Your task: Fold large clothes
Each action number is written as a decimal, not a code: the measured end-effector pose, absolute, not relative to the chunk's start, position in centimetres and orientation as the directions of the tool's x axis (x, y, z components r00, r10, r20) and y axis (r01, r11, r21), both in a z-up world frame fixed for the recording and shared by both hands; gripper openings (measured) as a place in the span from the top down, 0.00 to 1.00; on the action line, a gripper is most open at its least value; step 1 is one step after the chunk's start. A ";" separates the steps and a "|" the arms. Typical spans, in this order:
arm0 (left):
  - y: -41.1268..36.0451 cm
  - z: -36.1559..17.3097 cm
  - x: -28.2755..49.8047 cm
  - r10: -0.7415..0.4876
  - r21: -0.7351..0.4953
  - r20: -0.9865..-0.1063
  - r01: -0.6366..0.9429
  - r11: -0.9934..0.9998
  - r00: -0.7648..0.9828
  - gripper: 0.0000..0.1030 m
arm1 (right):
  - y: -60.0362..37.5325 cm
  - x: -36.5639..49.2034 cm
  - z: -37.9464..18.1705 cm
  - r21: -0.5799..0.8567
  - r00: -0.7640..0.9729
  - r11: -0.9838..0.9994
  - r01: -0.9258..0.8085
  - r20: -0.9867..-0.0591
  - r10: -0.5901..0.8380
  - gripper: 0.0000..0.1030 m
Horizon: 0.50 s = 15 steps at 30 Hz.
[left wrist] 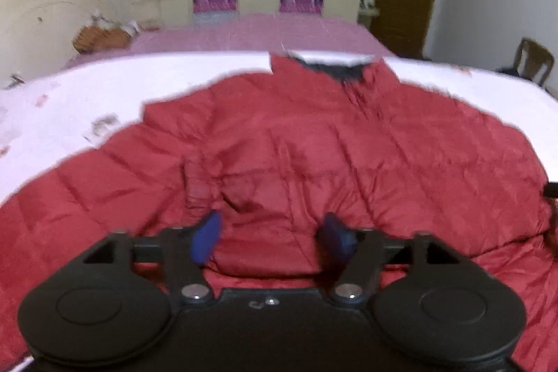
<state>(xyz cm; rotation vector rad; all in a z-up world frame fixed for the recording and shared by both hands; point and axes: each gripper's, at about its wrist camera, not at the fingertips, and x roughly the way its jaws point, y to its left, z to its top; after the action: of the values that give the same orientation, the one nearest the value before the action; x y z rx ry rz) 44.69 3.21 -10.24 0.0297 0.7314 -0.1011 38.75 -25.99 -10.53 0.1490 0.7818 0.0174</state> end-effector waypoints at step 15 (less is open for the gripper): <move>19.0 -8.9 31.0 0.200 -0.169 -0.671 -0.410 0.896 0.714 0.27 | -26.1 33.6 -7.4 0.138 0.787 0.987 0.077 -0.616 0.025 0.46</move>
<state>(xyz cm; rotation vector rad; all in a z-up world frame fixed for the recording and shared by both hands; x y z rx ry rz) 31.04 19.03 -8.90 -0.3183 0.6989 0.3444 33.58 -26.05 -7.37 0.1595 0.6646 -0.0280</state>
